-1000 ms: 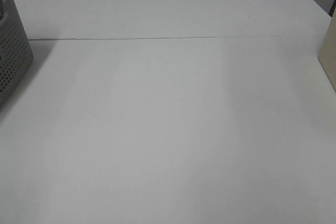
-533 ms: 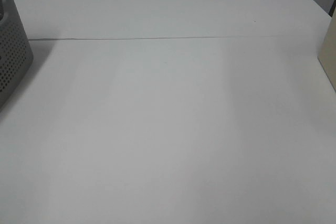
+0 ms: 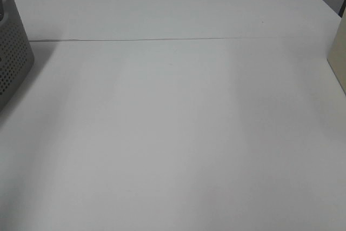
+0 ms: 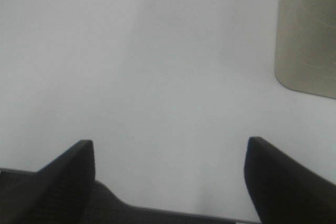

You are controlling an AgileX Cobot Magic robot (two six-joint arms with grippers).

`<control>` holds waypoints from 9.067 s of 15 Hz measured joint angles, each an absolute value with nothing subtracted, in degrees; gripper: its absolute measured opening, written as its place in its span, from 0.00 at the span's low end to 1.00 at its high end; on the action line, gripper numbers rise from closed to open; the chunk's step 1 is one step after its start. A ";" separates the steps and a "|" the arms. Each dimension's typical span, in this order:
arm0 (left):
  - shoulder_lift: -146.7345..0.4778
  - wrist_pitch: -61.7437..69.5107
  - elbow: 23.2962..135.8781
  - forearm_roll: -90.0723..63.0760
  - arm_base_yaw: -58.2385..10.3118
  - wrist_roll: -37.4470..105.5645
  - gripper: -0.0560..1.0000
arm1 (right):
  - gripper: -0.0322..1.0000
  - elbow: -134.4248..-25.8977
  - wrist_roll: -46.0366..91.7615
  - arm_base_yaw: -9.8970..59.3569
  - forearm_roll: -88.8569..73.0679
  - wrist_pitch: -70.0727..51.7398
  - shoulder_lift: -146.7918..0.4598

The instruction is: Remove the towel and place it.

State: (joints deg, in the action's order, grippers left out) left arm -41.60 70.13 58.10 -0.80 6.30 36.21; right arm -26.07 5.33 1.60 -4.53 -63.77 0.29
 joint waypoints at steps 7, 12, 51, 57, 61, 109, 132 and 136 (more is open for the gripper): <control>-73.80 70.02 83.88 17.82 6.30 46.52 0.95 | 0.76 -26.07 5.33 1.60 -4.53 -63.77 0.29; -97.00 69.79 95.51 20.86 7.91 57.30 0.94 | 0.76 -26.07 5.33 1.60 -4.53 -63.77 0.29; -123.47 52.65 97.46 20.57 14.84 63.43 0.05 | 0.76 -26.07 5.33 1.60 -4.53 -63.77 0.29; -106.80 52.54 97.46 20.68 9.91 54.72 0.05 | 0.76 -26.07 5.33 1.60 -4.53 -63.77 0.29; -95.80 52.25 97.46 20.45 5.04 50.82 0.05 | 0.76 -26.07 5.33 1.60 -4.53 -63.77 0.29; -78.90 45.55 97.46 3.72 -41.77 64.97 0.05 | 0.76 -66.18 107.95 23.43 -78.44 -63.25 -104.79; -80.04 44.98 97.46 6.99 -41.77 54.66 0.05 | 0.04 -77.92 55.52 23.61 -57.18 -63.43 -100.27; -80.16 37.93 97.46 10.83 -40.85 47.84 0.05 | 0.04 -88.24 35.41 23.61 -41.83 -64.46 -96.14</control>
State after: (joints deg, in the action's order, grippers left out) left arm -80.16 37.93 97.46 10.83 -40.85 47.84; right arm -88.24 35.41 23.61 -41.83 -64.46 -96.14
